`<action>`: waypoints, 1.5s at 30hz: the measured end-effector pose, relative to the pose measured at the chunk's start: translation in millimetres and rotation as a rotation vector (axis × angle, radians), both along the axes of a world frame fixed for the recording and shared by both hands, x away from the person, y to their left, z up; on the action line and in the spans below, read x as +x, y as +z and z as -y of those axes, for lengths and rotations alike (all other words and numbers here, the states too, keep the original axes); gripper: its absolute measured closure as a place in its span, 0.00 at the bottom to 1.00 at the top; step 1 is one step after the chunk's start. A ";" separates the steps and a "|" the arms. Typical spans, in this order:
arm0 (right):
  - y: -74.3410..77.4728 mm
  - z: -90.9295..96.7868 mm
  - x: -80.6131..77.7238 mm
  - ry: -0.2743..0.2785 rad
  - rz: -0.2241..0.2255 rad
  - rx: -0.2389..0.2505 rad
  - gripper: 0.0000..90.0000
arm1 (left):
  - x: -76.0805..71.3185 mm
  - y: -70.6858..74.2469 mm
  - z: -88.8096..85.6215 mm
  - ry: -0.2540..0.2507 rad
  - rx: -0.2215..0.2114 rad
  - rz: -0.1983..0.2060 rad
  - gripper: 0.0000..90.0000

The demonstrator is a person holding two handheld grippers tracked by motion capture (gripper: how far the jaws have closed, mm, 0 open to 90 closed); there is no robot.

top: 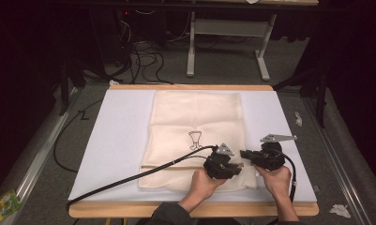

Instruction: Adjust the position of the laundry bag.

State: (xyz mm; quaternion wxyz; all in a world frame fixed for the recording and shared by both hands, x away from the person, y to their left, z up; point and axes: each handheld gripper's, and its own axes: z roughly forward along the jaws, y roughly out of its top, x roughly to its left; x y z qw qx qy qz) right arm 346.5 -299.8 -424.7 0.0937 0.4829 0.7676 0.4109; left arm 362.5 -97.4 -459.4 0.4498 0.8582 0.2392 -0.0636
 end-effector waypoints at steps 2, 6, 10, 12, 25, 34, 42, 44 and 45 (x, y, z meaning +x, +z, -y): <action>-0.8 -0.7 -0.3 0.002 0.002 -0.001 0.98 | -0.1 0.8 1.7 -0.007 0.016 0.012 0.89; -1.2 0.6 -0.7 0.003 0.001 -0.004 0.98 | -1.5 3.6 9.0 -0.007 0.044 0.039 0.92; -3.2 3.1 -1.5 0.005 -0.002 -0.008 0.98 | 0.1 1.7 9.1 -0.005 0.057 0.034 0.96; -5.0 5.1 -1.9 0.003 -0.004 0.003 0.98 | -0.3 2.6 8.7 -0.006 0.059 0.035 0.96; -12.5 11.1 -6.6 -0.003 0.042 0.006 0.98 | 2.1 8.5 4.3 -0.029 0.089 0.022 0.97; -11.0 11.6 -4.5 0.001 0.040 -0.004 0.98 | 5.3 11.3 3.7 -0.016 0.092 0.007 0.97; -11.1 11.1 -4.7 0.000 0.042 -0.010 0.98 | 3.3 12.8 2.4 -0.022 0.105 0.022 0.97; -10.8 10.7 -4.8 0.000 0.043 -0.002 0.98 | 4.1 14.7 1.3 -0.023 0.111 0.024 0.97; -10.6 10.4 -4.7 0.003 0.044 -0.004 0.98 | 4.4 15.3 1.0 -0.018 0.110 0.024 0.97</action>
